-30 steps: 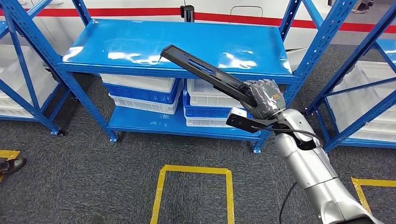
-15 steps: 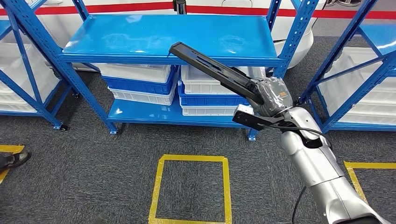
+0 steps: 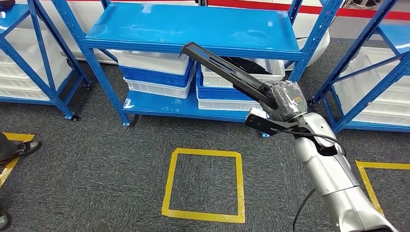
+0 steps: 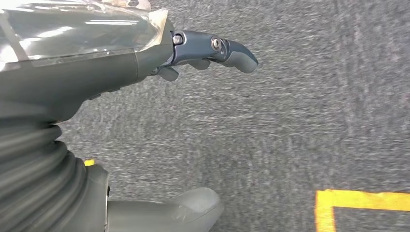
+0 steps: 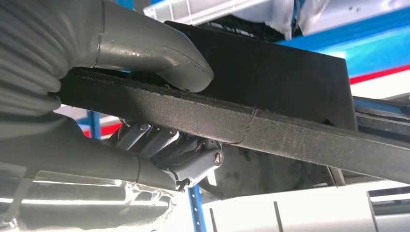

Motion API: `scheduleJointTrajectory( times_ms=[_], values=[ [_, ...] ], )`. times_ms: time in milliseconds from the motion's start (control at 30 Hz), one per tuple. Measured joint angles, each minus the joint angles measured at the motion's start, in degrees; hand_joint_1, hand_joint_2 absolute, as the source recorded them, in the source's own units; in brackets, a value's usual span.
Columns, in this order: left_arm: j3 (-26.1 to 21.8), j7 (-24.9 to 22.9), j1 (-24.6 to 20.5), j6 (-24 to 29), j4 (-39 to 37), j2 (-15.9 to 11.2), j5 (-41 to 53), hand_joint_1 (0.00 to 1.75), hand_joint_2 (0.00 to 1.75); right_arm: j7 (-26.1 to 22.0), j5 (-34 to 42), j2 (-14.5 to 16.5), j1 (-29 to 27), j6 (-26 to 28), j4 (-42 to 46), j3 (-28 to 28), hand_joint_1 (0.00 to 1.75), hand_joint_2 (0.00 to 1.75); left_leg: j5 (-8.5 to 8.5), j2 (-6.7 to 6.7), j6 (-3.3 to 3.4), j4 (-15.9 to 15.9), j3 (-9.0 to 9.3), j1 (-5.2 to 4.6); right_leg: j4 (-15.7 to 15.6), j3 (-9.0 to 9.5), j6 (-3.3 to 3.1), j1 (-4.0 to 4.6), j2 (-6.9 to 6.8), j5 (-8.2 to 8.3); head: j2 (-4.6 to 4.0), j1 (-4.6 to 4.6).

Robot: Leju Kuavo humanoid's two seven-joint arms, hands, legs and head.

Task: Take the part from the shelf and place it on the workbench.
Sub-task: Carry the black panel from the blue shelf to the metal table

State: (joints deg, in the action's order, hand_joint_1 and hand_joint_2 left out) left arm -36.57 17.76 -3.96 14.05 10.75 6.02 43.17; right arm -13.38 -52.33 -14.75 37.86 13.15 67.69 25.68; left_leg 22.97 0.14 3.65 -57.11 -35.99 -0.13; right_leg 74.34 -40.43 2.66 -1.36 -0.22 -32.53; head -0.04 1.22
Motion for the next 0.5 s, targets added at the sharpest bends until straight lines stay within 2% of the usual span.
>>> scheduleJointTrajectory(
  times_ms=[33, 67, 100, 133, 167, 200, 233, 267, 300, 333, 400, 433, 467, 500],
  values=[
    [0.0, 0.0, 0.0, 0.0, 0.0, 0.1, 0.0, 0.0, 1.75, 0.0, -0.1, 0.0, -0.1, 0.0, 0.0, -0.1, 1.75, 1.75, -0.7, 0.0, -0.01, 0.0, -0.93, -0.17, -0.7, 1.49, 0.41, 0.17, 0.02, 1.1, 0.0, -0.01],
    [0.0, 0.0, 0.0, 0.0, 0.0, 0.1, 0.1, 0.0, 1.75, 0.0, -0.2, 0.0, -0.2, 0.0, 0.0, -0.2, 1.75, 1.75, -1.4, -0.01, -0.06, -0.1, -1.79, -0.31, -3.3, 3.91, 0.67, 0.32, 0.01, 2.36, 0.0, 0.01],
    [-0.1, 0.0, 0.0, 0.0, 0.0, 0.2, 0.1, 0.0, 1.75, 0.0, -0.2, 0.0, -0.2, 0.0, 0.1, -0.3, 1.75, 1.75, -2.05, -0.01, -0.2, -0.1, -2.55, -0.44, -7.3, 7.01, 0.59, 0.49, 0.01, 2.85, 0.0, 0.01],
    [-0.1, 0.0, 0.0, 0.0, 0.0, 0.2, 0.1, 0.0, 1.75, 0.0, -0.3, 0.0, -0.2, 0.0, 0.2, -0.4, 1.75, 1.75, -2.7, 0.03, -0.4, -0.2, -3.17, -0.55, -11.8, 10.01, 0.23, 0.78, 0.02, 2.65, 0.0, 0.07],
    [-0.1, 0.0, 0.0, 0.0, 0.0, 0.2, 0.2, 0.0, 1.75, 0.0, -0.4, 0.0, -0.3, 0.0, 0.3, -0.5, 1.75, 1.75, -3.39, 0.04, -0.62, -0.1, -3.56, -0.63, -15.2, 12.1, -0.22, 1.04, 0.05, 2.25, 0.0, 0.11],
    [-0.1, 0.0, 0.1, 0.0, 0.0, 0.2, 0.2, 0.0, 1.75, 0.0, -0.4, -0.1, -0.4, 0.0, 0.5, -0.7, 1.75, 1.75, -4.04, 0.04, -0.86, 0.0, -3.8, -0.65, -17.4, 13.16, -0.63, 1.27, 0.12, 1.78, 0.0, 0.14],
    [-0.1, 0.0, 0.1, 0.0, 0.0, 0.2, 0.3, 0.0, 1.75, 0.0, -0.4, -0.1, -0.5, -0.1, 0.6, -0.8, 1.75, 1.75, -4.71, 0.03, -1.09, 0.3, -3.9, -0.63, -18.3, 13.17, -0.97, 1.42, 0.19, 1.94, -0.01, 0.19],
    [-0.1, 0.0, 0.1, 0.1, 0.0, 0.1, 0.3, 0.0, 1.75, 0.0, -0.5, -0.2, -0.6, -0.1, 0.6, -0.9, 1.75, 1.75, -5.04, -0.11, -1.35, 0.5, -4.08, -0.52, -18.3, 12.89, -1.34, 1.08, 0.2, 2.53, -0.01, 0.14],
    [-0.1, 0.0, 0.2, 0.1, 0.0, 0.1, 0.3, 0.0, 1.75, 0.0, -0.5, -0.2, -0.7, -0.2, 0.7, -1.0, 1.75, 1.75, -4.44, -0.24, -1.68, 0.1, -4.42, -0.45, -18.5, 12.6, -1.77, 0.79, 0.19, 3.08, -0.01, 0.14],
    [-0.1, 0.0, 0.3, 0.1, 0.0, 0.1, 0.3, 0.0, 1.75, 0.0, -0.6, -0.1, -0.8, -0.3, 0.8, -1.1, 1.75, 1.75, -2.83, -0.33, -2.08, -1.1, -4.94, -0.34, -18.6, 12.3, -2.33, 0.49, 0.14, 3.72, -0.01, 0.17],
    [-0.1, 0.0, 0.3, 0.2, 0.0, 0.1, 0.3, 0.0, 1.75, 0.0, -0.7, -0.1, -0.9, -0.5, 1.0, -1.2, 1.75, 1.75, 2.77, -0.39, -2.94, -7.2, -6.6, 0.05, -18.6, 11.36, -3.0, 0.29, 0.05, 4.84, -0.01, 0.21],
    [-0.1, 0.0, 0.3, 0.2, 0.0, 0.0, 0.3, 0.0, 1.75, 0.0, -0.8, -0.1, -1.0, -0.6, 1.1, -1.2, 1.75, 1.75, 5.24, -0.36, -3.3, -11.2, -7.46, 0.33, -18.6, 10.81, -3.09, 0.3, 0.02, 5.29, -0.01, 0.23],
    [-0.1, 0.0, 0.3, 0.2, 0.0, 0.0, 0.3, 0.0, 1.75, 0.0, -0.8, -0.1, -1.1, -0.6, 1.1, -1.2, 1.75, 1.75, 6.65, -0.34, -3.6, -14.6, -7.98, 0.6, -18.5, 10.24, -2.99, 0.29, 0.0, 5.69, -0.01, 0.23],
    [-0.1, 0.1, 0.3, 0.2, 0.0, 0.0, 0.3, 0.0, 1.75, 0.0, -0.9, -0.1, -1.2, -0.7, 1.1, -1.2, 1.75, 1.75, 6.88, -0.31, -3.81, -16.4, -7.72, 0.86, -18.4, 9.71, -2.84, 0.25, 0.01, 6.07, -0.01, 0.25]
  ],
)
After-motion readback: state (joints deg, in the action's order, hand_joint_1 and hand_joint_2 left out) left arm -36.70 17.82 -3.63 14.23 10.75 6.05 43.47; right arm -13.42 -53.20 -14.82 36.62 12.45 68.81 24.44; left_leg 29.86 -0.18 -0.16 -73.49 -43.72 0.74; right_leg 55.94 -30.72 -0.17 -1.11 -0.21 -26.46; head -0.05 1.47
